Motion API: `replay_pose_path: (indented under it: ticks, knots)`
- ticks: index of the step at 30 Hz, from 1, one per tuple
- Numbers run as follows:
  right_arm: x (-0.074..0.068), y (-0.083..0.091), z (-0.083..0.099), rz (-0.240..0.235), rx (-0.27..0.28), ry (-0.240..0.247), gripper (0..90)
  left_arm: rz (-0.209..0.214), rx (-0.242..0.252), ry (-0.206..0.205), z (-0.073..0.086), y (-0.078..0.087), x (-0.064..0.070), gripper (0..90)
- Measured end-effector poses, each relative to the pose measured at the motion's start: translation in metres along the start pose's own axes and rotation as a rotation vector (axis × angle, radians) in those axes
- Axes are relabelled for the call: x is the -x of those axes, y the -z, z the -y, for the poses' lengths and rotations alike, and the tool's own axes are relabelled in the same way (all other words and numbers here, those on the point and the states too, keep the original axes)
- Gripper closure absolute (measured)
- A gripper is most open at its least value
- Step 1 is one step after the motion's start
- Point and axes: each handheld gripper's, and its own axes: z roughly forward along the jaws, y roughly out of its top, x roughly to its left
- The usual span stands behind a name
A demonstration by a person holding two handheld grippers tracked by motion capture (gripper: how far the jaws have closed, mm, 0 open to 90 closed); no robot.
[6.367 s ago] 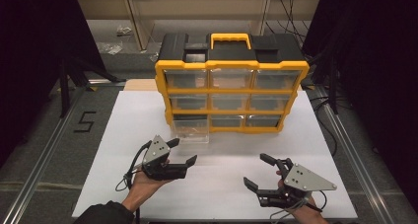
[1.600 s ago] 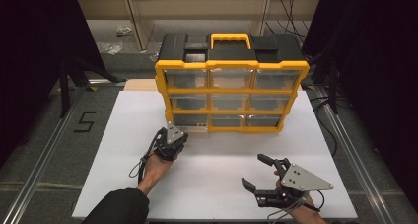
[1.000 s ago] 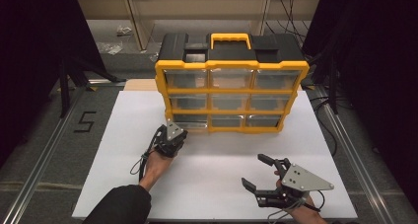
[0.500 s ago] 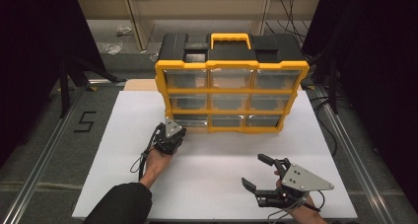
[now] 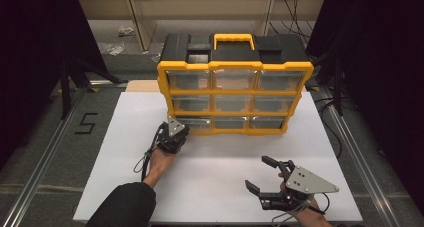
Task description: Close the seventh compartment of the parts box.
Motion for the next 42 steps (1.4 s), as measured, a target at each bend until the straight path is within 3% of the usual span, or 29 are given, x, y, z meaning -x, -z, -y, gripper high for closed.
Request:
replay_pose_path:
  ticks: [16,20,42]
  knots:
    - [0.0,0.0,0.0,-0.001,-0.002,0.0,18.4,-0.017,0.004,-0.006,-0.001,-0.005,-0.003,89.8]
    - [0.0,0.0,0.0,0.0,-0.001,0.001,18.4,-0.016,0.001,0.03,0.0,-0.007,-0.006,89.8]
    - [-0.001,0.0,0.0,-0.001,-0.003,0.001,18.4,-0.04,0.004,0.046,0.003,-0.01,-0.014,89.8]
